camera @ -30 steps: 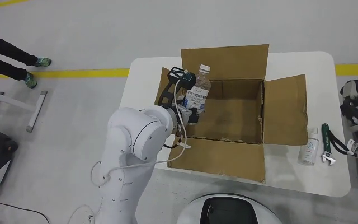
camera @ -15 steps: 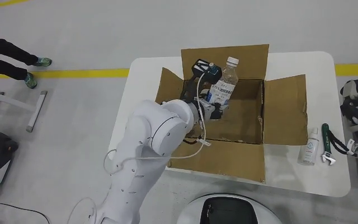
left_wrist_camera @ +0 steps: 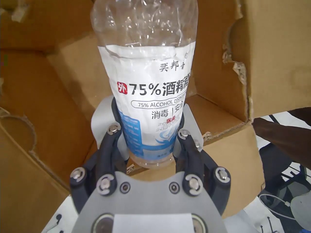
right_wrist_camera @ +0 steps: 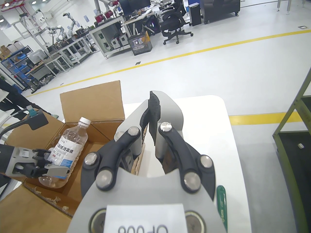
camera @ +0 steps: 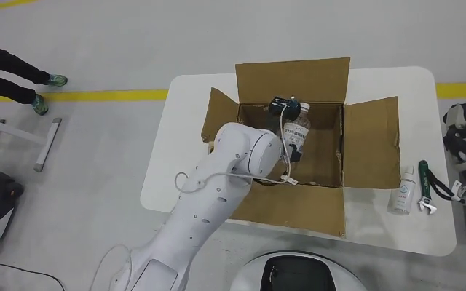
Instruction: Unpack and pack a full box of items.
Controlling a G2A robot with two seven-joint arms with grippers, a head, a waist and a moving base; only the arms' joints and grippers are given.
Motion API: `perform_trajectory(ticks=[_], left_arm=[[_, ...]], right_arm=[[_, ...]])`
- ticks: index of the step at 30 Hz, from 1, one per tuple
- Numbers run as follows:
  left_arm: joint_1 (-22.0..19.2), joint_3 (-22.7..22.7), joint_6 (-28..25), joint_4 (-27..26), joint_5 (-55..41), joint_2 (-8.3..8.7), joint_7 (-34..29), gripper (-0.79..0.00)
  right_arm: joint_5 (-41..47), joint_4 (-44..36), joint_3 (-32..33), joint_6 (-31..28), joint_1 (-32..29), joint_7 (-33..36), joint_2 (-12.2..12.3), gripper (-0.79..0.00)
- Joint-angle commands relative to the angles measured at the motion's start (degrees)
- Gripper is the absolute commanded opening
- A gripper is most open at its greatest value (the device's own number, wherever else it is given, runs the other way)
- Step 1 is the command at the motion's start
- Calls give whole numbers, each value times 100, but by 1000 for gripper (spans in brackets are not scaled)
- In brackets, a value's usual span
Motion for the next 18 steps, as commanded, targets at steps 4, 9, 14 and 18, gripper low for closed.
perform_trajectory(ticks=[4, 9, 14, 18], left_arm=[[156, -232, 377, 180, -16, 26, -19, -785], [369, -493, 664, 435, -312, 31, 152, -785], [463, -549, 702, 580, -401, 32, 190, -773], [455, -511, 744, 781, -287, 27, 232, -723]], right_arm=[[0, 0, 0, 0, 0, 0, 0, -785], [0, 0, 0, 0, 0, 0, 0, -785], [0, 0, 0, 0, 0, 0, 0, -785], [0, 0, 0, 0, 0, 0, 0, -785]])
